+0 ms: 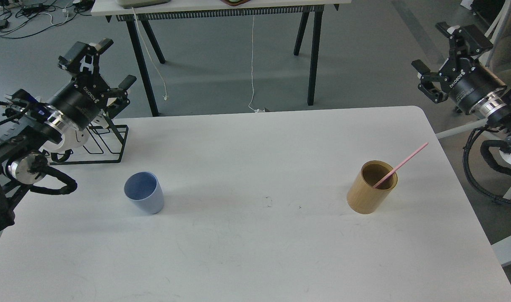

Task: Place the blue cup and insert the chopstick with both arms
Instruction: 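Raise the left gripper and swing it toward the blue cup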

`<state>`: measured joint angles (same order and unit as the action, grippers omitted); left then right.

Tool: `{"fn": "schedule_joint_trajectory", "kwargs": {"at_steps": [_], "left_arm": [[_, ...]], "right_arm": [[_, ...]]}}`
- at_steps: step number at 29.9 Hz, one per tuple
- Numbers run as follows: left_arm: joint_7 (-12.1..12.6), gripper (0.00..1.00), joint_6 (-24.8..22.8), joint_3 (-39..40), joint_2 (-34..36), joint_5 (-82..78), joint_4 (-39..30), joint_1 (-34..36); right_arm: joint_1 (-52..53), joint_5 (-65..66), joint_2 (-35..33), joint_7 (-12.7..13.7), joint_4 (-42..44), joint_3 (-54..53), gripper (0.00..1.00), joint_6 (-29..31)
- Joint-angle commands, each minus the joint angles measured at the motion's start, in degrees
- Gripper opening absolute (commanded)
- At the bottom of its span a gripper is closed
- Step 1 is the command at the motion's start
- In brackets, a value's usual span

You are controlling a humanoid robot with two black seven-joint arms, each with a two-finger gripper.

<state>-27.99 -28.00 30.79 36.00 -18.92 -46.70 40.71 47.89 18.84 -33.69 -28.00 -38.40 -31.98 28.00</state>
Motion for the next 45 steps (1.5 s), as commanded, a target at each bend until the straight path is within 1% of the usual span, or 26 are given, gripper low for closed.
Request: {"fn": "schedule_joint_trajectory", "kwargs": {"at_steps": [1, 4, 7, 10, 12, 15, 17, 20, 22, 25, 27, 30, 35, 40, 45], "left_arm": [[-0.01, 1.00, 0.00, 0.41, 0.38, 0.72, -0.40, 0.07], [-0.01, 1.00, 0.00, 0.41, 0.65, 3.09, -0.41, 0.16], [-0.01, 1.00, 0.00, 0.41, 2.49, 3.54, -0.31, 1.12], [-0.01, 1.00, 0.00, 1.89, 3.55, 3.72, -0.05, 0.95], [-0.01, 1.00, 0.00, 2.25, 3.64, 3.63, -1.45, 1.12], [-0.01, 1.00, 0.00, 2.87, 4.69, 2.66, -7.77, 1.73], [-0.01, 1.00, 0.00, 2.87, 6.00, -0.57, -11.20, 3.92], [-0.01, 1.00, 0.00, 2.08, 7.50, -12.76, -16.91, 7.18], [-0.01, 1.00, 0.00, 0.85, 10.57, -21.82, -20.69, 7.98], [-0.01, 1.00, 0.00, -5.19, 16.01, -28.35, -25.62, 10.25], [-0.01, 1.00, 0.00, -10.20, 19.00, -29.85, -27.03, 12.54], [-0.01, 1.00, 0.00, -15.75, 23.84, -39.13, -27.39, 15.61], [-0.01, 1.00, 0.00, -18.92, 29.47, -54.70, -27.48, 16.42], [-0.01, 1.00, 0.00, -23.05, 29.74, -67.63, -27.13, 15.89], [-0.01, 1.00, 0.00, -27.80, 28.17, -71.52, -23.88, 15.45]], "right_arm": [[0.18, -0.03, 0.56, 0.00, -0.10, -0.02, 0.98, 0.00], [0.18, -0.03, 0.47, 0.00, -0.10, -0.02, 0.98, 0.00], [0.10, -0.03, 0.38, 0.00, -0.01, -0.45, 0.98, 0.00], [-0.43, -0.12, 0.30, 0.00, -0.01, -1.94, 0.98, 0.00], [-0.61, -0.12, 0.12, 0.00, 0.07, -2.65, 0.98, 0.00], [-0.96, -0.12, -0.41, 0.00, 0.16, -2.92, 0.98, 0.00], [-0.96, -0.12, -1.10, 0.00, 0.25, -3.18, 0.98, 0.00], [-0.96, -0.12, -2.16, 0.00, 0.69, -4.14, 0.98, 0.00], [-0.96, -0.12, -3.13, 0.00, 0.95, -4.94, 0.98, 0.00], [-1.13, -0.29, -4.45, 0.00, 2.79, -6.17, 0.98, 0.00], [-1.66, -0.38, -4.54, 0.00, 4.90, -6.87, 0.98, 0.00], [-3.06, -0.38, -4.54, 0.00, 7.45, -8.10, 0.98, 0.00], [-5.44, -0.38, -5.15, 0.00, 7.90, -8.28, 0.98, 0.00], [-6.06, -0.38, -5.15, 0.00, 7.90, -8.28, 0.98, 0.00], [-6.06, -0.38, -5.15, 0.00, 7.90, -8.37, 0.98, 0.00]]}}
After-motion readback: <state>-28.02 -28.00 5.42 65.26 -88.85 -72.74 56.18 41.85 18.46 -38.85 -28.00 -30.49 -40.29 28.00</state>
